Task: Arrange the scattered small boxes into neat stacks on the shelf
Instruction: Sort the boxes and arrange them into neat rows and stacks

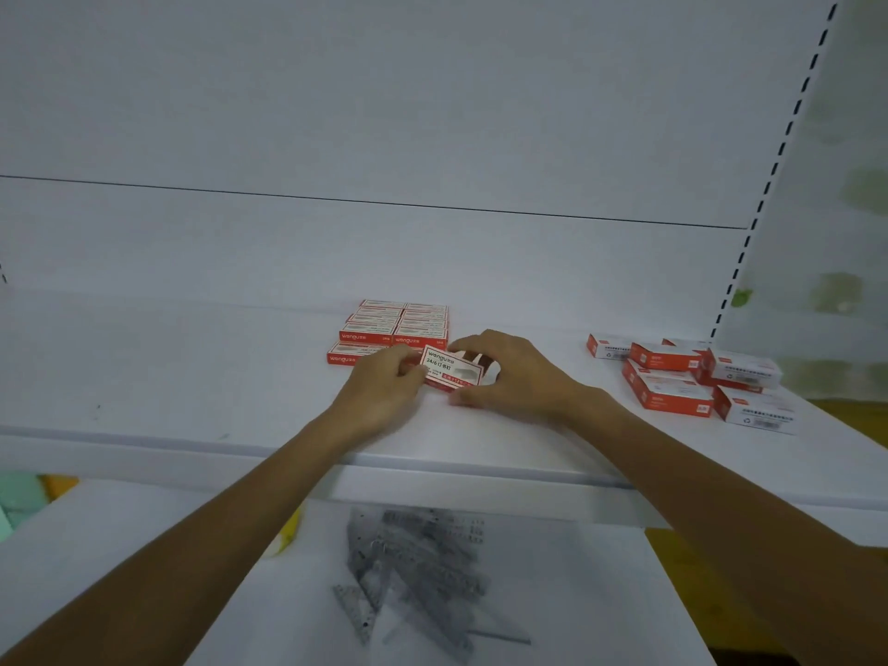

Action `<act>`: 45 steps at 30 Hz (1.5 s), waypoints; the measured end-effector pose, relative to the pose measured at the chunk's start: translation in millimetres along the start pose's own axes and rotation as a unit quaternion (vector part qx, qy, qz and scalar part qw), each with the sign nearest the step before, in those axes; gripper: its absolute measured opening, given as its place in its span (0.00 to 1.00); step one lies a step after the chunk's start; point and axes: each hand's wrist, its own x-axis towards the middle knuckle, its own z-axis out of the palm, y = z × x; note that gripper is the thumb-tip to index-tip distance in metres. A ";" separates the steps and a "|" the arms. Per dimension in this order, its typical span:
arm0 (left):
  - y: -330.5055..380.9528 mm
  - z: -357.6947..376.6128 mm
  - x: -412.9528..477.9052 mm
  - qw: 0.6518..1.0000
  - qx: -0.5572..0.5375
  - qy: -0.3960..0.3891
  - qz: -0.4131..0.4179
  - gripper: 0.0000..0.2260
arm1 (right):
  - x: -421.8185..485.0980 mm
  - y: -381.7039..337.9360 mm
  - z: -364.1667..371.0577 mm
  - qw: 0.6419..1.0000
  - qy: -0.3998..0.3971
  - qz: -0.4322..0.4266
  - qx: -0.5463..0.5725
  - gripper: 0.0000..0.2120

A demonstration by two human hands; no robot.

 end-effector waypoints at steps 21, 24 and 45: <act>-53.7 -72.2 26.5 0.999 -0.034 -0.019 -0.015 0.08 | 56.8 -84.4 44.4 0.993 0.044 -0.102 0.035 0.30; -59.1 -80.9 25.6 0.998 -0.022 -0.049 -0.020 0.08 | 61.0 -91.0 51.2 0.995 0.027 -0.099 -0.001 0.29; -84.9 -88.3 10.2 0.955 0.268 -0.087 0.092 0.15 | 80.1 -91.8 74.4 0.969 0.138 0.182 -0.098 0.19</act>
